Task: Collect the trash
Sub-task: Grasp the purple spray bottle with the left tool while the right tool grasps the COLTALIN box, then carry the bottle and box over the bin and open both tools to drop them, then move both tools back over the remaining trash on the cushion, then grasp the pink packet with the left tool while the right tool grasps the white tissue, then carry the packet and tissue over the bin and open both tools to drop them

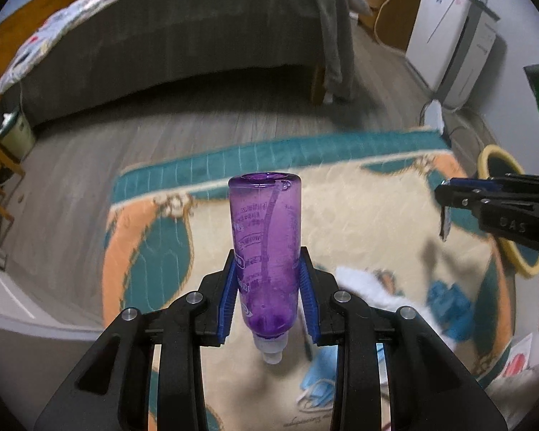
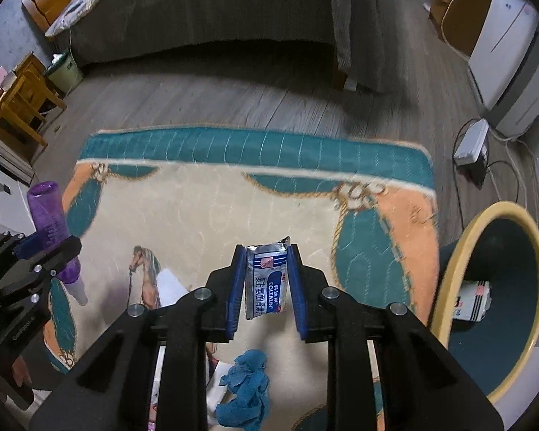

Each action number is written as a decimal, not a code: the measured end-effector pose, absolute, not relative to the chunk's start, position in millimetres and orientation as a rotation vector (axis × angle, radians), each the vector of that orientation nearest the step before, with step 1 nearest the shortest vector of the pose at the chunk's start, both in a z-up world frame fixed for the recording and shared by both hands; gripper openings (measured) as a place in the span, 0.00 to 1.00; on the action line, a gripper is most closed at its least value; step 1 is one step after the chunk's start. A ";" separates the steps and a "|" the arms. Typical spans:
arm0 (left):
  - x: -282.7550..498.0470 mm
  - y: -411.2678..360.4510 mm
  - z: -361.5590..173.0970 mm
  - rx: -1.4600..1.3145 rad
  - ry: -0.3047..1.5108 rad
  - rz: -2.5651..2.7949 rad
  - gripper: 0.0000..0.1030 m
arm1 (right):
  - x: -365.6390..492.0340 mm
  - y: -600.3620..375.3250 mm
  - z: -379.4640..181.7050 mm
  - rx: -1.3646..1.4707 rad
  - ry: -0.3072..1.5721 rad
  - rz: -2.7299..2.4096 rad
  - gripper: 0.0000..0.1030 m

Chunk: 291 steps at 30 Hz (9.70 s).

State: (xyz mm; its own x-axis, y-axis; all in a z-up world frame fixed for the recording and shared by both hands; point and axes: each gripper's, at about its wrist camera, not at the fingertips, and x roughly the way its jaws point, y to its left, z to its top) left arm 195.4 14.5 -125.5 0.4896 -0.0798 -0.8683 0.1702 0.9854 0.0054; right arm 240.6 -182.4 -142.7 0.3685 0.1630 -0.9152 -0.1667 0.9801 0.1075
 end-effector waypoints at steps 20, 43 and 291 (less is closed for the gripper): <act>176.3 -22.2 -55.3 0.092 0.840 -0.206 0.32 | 219.3 -218.7 -63.7 0.045 0.977 0.198 0.22; 166.6 -91.1 -47.0 0.181 0.783 -0.277 0.32 | 193.3 -284.8 -42.8 0.043 0.908 0.125 0.22; 115.5 -8.6 -7.0 0.060 0.739 -0.203 0.14 | 150.8 -241.2 -14.7 0.067 0.881 0.196 0.16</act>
